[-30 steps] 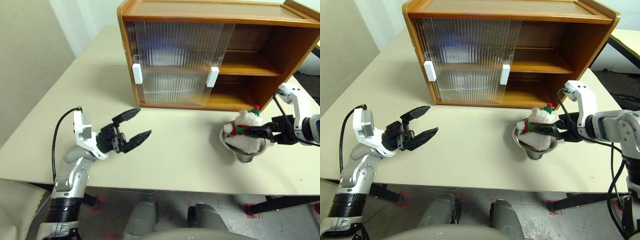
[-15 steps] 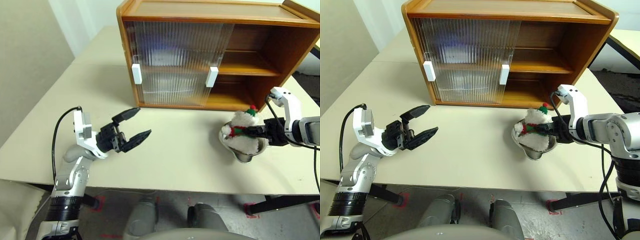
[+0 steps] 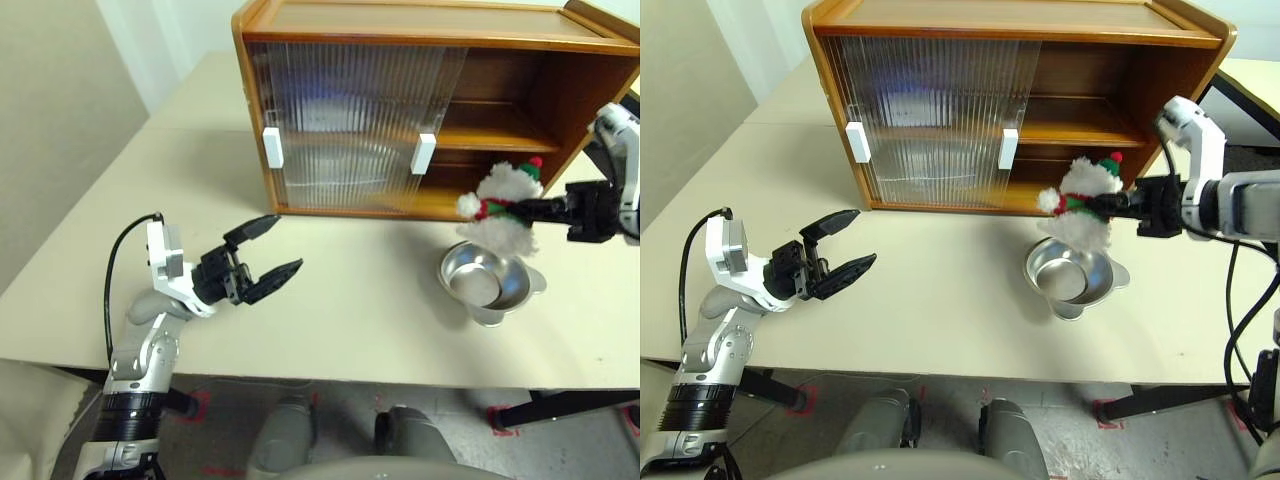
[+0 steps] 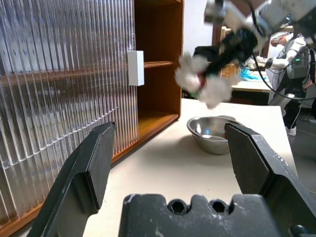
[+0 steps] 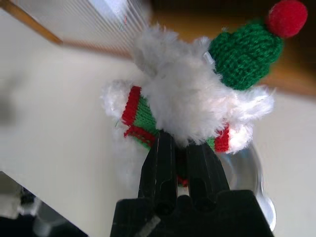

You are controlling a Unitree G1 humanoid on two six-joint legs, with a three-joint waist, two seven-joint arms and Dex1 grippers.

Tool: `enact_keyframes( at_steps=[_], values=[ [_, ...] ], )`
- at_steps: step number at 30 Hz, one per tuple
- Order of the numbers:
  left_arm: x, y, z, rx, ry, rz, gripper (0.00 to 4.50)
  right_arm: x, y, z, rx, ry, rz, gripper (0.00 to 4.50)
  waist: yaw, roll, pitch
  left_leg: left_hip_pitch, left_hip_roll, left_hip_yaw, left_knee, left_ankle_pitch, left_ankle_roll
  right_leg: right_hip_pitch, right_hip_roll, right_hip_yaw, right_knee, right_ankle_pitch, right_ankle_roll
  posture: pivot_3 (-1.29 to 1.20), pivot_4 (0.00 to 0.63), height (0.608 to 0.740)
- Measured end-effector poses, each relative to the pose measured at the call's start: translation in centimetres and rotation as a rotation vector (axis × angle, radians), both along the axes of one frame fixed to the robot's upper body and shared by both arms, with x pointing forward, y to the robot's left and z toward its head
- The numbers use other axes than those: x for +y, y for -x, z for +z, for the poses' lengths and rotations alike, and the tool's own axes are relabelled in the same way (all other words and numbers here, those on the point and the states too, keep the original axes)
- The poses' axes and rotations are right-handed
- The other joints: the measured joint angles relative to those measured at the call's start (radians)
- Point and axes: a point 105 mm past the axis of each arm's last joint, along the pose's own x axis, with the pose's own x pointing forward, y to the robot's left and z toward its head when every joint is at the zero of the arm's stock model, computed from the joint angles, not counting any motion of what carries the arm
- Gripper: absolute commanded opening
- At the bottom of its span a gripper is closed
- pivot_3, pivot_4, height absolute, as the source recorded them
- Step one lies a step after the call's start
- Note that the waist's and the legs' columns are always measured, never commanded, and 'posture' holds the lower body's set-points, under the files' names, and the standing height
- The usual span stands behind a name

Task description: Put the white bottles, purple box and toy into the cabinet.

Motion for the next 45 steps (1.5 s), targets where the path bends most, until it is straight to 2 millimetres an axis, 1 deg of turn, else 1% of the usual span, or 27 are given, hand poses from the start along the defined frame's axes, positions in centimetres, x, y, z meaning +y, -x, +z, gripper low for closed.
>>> enact_keyframes(
  at_steps=[3, 5, 10, 14, 17, 24, 27, 33, 35, 37, 39, 41, 43, 45],
  values=[
    [0.0, 0.0, 0.0, -0.003, 0.000, 0.000, 4.50, 0.2, -1.4, 2.5, -0.124, -0.066, -0.005, 0.02, 0.000, 0.000, 0.000, 0.000, 0.000, 0.001, 0.000, 0.000, 0.000, 0.000, 0.000, 0.000, 0.000, 0.000, 0.000, 0.18, 0.000, 0.740],
    [0.0, -0.1, 0.0, -0.004, 0.000, 0.001, 4.50, 0.0, -2.4, 3.4, -0.198, -0.069, -0.031, 0.02, 0.001, -0.001, 0.000, 0.000, 0.000, 0.000, 0.000, 0.000, 0.000, 0.000, 0.000, 0.000, 0.000, 0.000, 0.000, 0.18, 0.000, 0.740],
    [0.0, -0.1, 0.0, 0.000, 0.001, 0.004, 4.50, -0.5, -4.5, 3.5, -0.300, -0.072, -0.107, 0.02, 0.002, -0.001, -0.001, -0.001, -0.001, 0.001, 0.000, 0.000, 0.000, 0.000, -0.001, 0.000, 0.000, 0.000, 0.000, 0.18, 0.000, 0.740],
    [0.1, -0.2, -0.2, 0.005, 0.001, 0.007, 4.50, -1.3, -5.8, 4.5, -0.403, -0.041, -0.164, 0.02, 0.002, -0.001, -0.001, -0.001, 0.000, 0.000, 0.000, 0.000, 0.000, 0.000, -0.001, 0.000, 0.000, 0.000, 0.000, 0.18, 0.000, 0.740],
    [0.1, -0.2, -0.2, 0.006, 0.001, 0.008, 4.50, -1.4, -6.9, 5.1, -0.490, -0.013, -0.190, 0.02, 0.000, -0.001, -0.001, 0.000, 0.000, 0.000, 0.000, 0.000, 0.000, 0.000, -0.001, 0.000, 0.001, 0.001, 0.000, 0.18, 0.000, 0.740],
    [0.1, -0.3, -0.2, 0.007, 0.001, 0.012, 4.50, -1.2, -8.9, 5.1, -0.625, -0.021, -0.249, 0.02, -0.001, -0.001, -0.001, 0.000, 0.000, 0.000, 0.000, 0.000, 0.000, 0.000, -0.001, 0.001, 0.002, 0.001, -0.001, 0.19, 0.000, 0.740],
    [0.1, -0.3, -0.2, 0.007, 0.001, 0.013, 4.50, -1.1, -9.5, 5.2, -0.667, 0.011, -0.258, 0.02, -0.001, -0.001, -0.001, 0.000, 0.000, 0.000, 0.000, 0.000, 0.000, -0.001, -0.002, 0.000, 0.001, 0.001, -0.001, 0.18, 0.000, 0.740],
    [0.1, -0.3, -0.2, 0.007, 0.002, 0.014, 4.50, -0.9, -10.7, 3.9, -0.693, 0.110, -0.268, 0.02, 0.000, -0.001, -0.001, -0.001, 0.000, 0.000, -0.001, 0.000, 0.000, -0.001, -0.003, 0.000, 0.002, 0.001, -0.001, 0.19, 0.000, 0.740],
    [0.1, -0.3, -0.2, 0.008, 0.003, 0.018, 4.50, -1.1, -10.9, 4.2, -0.709, 0.133, -0.284, 0.74, 0.000, 0.000, 0.000, -0.001, 0.000, 0.000, -0.001, 0.000, -0.001, -0.002, -0.005, 0.000, 0.002, 0.002, -0.002, 0.19, 0.000, 0.740],
    [0.2, -0.4, -0.2, 0.009, 0.005, 0.024, 4.50, -1.1, -11.0, 4.7, -0.728, 0.147, -0.286, 1.27, 0.000, 0.000, 0.000, -0.001, 0.000, 0.000, -0.001, 0.000, -0.001, -0.002, -0.009, -0.001, 0.001, 0.002, -0.003, 0.19, 0.000, 0.740],
    [0.1, -0.4, -0.2, 0.008, 0.005, 0.026, 4.50, -1.1, -11.1, 5.0, -0.739, 0.152, -0.288, 2.13, 0.000, 0.000, 0.000, -0.001, 0.000, 0.000, -0.002, 0.000, -0.001, -0.002, -0.009, -0.001, 0.001, 0.002, -0.003, 0.19, 0.000, 0.740],
    [0.1, -0.4, -0.1, 0.007, 0.005, 0.026, 4.50, -1.2, -11.2, 5.2, -0.747, 0.159, -0.292, 2.77, 0.000, 0.000, 0.000, -0.001, 0.000, 0.000, -0.002, 0.000, -0.001, -0.002, -0.010, -0.001, 0.001, 0.002, -0.003, 0.19, 0.000, 0.740],
    [0.1, -0.4, -0.1, 0.006, 0.006, 0.029, 4.50, -1.4, -11.2, 5.6, -0.761, 0.170, -0.296, 3.58, 0.000, 0.000, 0.000, -0.001, 0.000, 0.000, -0.002, 0.000, -0.001, -0.002, -0.010, -0.001, 0.001, 0.002, -0.003, 0.18, 0.000, 0.740],
    [0.1, -0.5, -0.1, 0.007, 0.006, 0.029, 4.50, -2.0, -11.1, 6.1, -0.769, 0.189, -0.308, 4.36, 0.000, 0.000, 0.000, -0.001, -0.001, 0.000, -0.002, 0.000, -0.001, -0.002, -0.011, -0.001, 0.001, 0.002, -0.003, 0.18, 0.000, 0.740]
  ],
)
